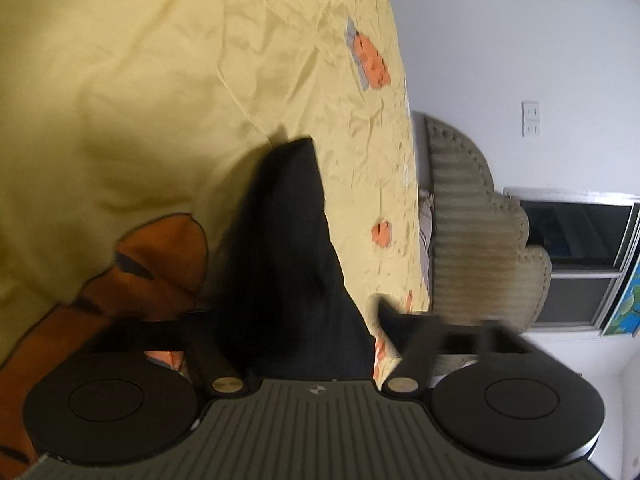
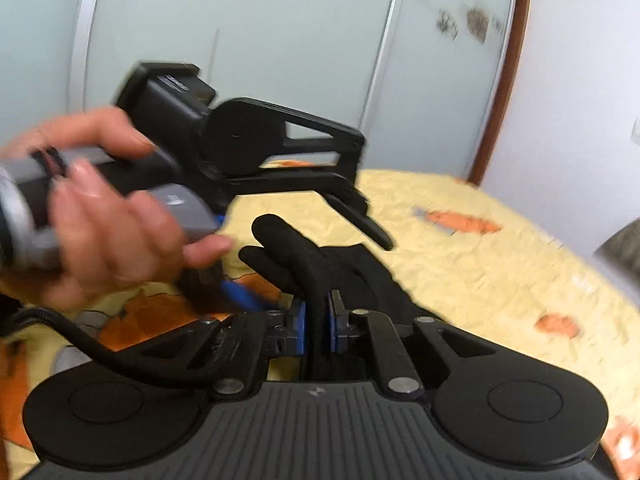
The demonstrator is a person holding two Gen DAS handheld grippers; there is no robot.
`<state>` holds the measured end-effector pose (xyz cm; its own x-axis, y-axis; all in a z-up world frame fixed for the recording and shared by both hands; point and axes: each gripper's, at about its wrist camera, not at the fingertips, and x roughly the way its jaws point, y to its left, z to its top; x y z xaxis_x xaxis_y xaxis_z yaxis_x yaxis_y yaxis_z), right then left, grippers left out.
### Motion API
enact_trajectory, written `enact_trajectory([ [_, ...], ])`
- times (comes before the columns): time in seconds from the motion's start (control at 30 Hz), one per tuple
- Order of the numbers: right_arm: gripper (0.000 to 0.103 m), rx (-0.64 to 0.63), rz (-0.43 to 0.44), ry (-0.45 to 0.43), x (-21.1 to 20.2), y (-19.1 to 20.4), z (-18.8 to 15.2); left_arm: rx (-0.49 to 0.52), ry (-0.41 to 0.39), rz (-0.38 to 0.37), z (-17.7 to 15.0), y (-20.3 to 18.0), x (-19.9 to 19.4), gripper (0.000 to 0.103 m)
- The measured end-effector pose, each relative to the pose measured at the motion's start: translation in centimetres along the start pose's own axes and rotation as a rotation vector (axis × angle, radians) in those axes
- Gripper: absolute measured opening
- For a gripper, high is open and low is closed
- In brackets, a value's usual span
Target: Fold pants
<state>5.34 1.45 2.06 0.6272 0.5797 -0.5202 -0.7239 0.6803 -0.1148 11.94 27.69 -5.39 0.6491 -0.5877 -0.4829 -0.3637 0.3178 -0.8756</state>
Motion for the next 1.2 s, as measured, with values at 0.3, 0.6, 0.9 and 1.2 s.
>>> enact_trajectory([
  [0.3, 0.012, 0.27, -0.078, 0.039, -0.9, -6.1, -1.4, 0.298, -0.135, 0.179, -2.0, -2.7, -0.6, 0.018],
  [0.6, 0.012, 0.353, 0.016, -0.056, -1.2, -7.0, -1.2, 0.721, -0.31, 0.304, -9.7, -9.9, -2.4, 0.017],
  [0.9, 0.012, 0.526, -0.082, -0.227, -11.5, -10.1, -3.5, 1.011, -0.342, 0.203, -22.4, -17.6, 0.6, 0.019],
  [1.2, 0.012, 0.77, -0.247, -0.263, -20.5, -15.5, -12.5, 1.189, -0.174, 0.135, -33.6, -20.5, 10.4, 0.022],
])
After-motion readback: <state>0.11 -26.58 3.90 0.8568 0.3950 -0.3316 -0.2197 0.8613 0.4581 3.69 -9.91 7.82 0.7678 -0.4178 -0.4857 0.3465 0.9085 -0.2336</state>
